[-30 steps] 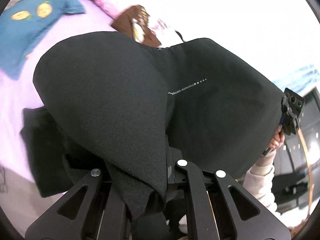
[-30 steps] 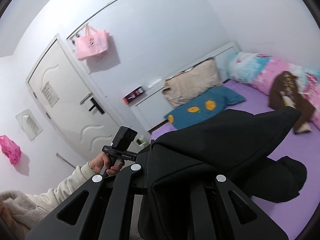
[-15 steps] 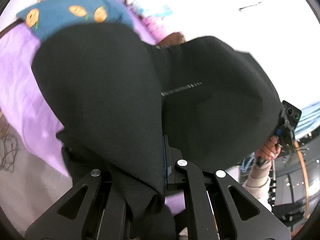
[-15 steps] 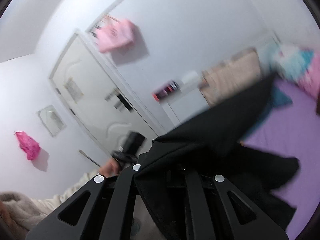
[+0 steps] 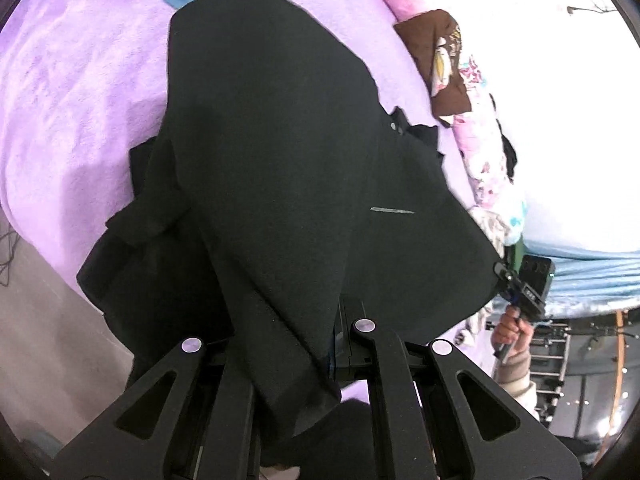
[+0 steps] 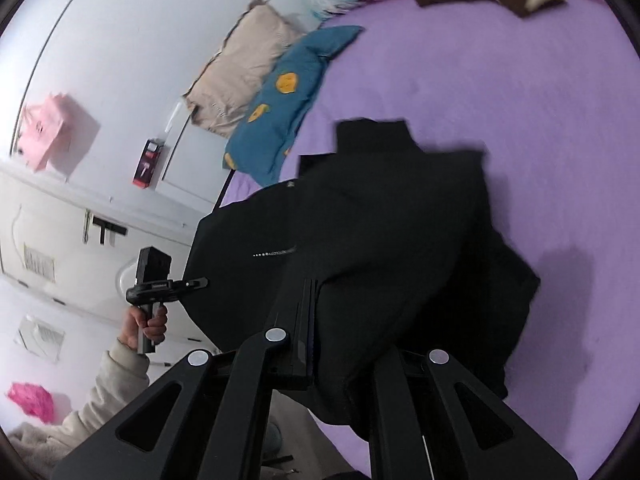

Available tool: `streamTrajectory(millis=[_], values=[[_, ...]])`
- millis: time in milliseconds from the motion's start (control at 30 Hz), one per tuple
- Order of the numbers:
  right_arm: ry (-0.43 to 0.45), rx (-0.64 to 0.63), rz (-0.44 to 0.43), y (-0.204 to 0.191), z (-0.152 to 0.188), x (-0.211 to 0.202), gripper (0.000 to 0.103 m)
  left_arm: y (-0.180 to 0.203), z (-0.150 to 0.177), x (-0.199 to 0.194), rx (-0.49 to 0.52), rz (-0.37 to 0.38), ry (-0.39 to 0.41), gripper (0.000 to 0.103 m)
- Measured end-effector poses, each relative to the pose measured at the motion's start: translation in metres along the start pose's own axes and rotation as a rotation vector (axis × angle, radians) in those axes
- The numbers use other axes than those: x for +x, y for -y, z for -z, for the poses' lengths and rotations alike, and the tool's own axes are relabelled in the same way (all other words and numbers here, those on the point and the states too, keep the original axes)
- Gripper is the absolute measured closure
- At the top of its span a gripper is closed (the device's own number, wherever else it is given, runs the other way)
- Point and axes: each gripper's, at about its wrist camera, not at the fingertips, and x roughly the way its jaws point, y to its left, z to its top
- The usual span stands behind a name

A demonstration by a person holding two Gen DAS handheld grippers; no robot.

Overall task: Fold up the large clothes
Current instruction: 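Lower the folded edge onto the jacket and open both grippers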

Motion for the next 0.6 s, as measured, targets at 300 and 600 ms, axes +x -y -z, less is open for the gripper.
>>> streamTrajectory(millis=[300, 600], values=[[0.037, -0.203, -0.049, -0.067, -0.023, -0.011, 0.099, 0.002, 0.012, -0.034, 0.037, 0.029, 0.096, 0.097], [-0.010, -0.015, 0.134, 0.021, -0.021, 0.031, 0.099, -0.059, 0.020, -0.019, -0.041, -0.148, 0.087, 0.087]])
